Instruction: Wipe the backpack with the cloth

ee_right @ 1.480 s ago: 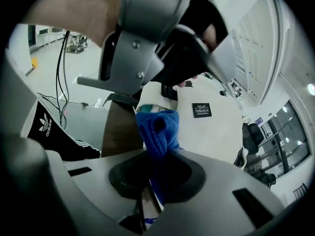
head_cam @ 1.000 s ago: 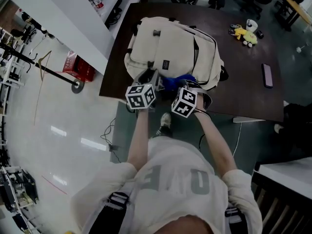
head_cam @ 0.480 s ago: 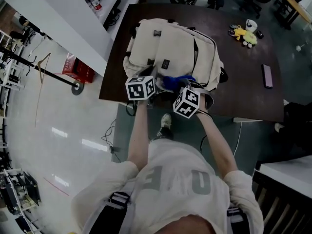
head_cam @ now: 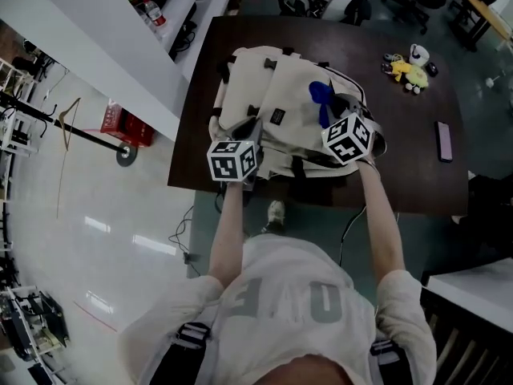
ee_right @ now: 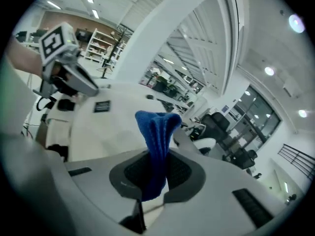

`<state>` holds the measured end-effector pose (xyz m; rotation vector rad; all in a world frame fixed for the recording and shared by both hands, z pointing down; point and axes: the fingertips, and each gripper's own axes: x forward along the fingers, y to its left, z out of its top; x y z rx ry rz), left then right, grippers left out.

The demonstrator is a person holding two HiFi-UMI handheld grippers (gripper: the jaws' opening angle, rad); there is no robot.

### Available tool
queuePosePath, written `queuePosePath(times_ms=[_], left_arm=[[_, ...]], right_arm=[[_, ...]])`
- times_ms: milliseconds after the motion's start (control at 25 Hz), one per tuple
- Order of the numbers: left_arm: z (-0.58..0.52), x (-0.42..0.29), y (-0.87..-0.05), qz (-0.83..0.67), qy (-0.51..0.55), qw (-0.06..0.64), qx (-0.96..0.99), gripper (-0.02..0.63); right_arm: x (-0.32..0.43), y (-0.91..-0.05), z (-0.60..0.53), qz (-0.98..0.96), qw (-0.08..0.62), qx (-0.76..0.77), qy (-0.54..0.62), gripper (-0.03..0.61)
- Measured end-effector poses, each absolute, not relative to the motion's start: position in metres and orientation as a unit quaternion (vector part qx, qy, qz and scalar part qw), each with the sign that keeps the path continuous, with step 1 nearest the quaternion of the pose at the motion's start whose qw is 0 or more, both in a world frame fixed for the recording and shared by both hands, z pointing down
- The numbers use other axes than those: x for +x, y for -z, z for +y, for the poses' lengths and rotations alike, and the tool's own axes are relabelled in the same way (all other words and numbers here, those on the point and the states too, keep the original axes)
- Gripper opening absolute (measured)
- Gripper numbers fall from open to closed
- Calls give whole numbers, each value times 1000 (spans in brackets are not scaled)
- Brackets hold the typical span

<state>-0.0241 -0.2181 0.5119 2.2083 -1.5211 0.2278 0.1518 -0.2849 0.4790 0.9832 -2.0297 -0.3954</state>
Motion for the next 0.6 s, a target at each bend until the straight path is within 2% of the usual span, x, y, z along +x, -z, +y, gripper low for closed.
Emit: queuePosePath(times_ms=[120, 240, 360, 600], left_arm=[[-216, -24, -513, -545, -80, 217, 806, 40], [-214, -19, -511, -541, -87, 181, 816, 41], [-213, -16, -511, -535, -82, 154, 826, 41], [-217, -20, -513, -530, -80, 159, 829, 41]], right_arm=[[190, -473, -346, -772, 450, 420, 160, 41], [206, -488, -384, -742, 504, 407, 171, 41], [200, -513, -402, -737, 534, 380, 166, 41], [176, -559, -391, -741, 566, 324, 161, 41]])
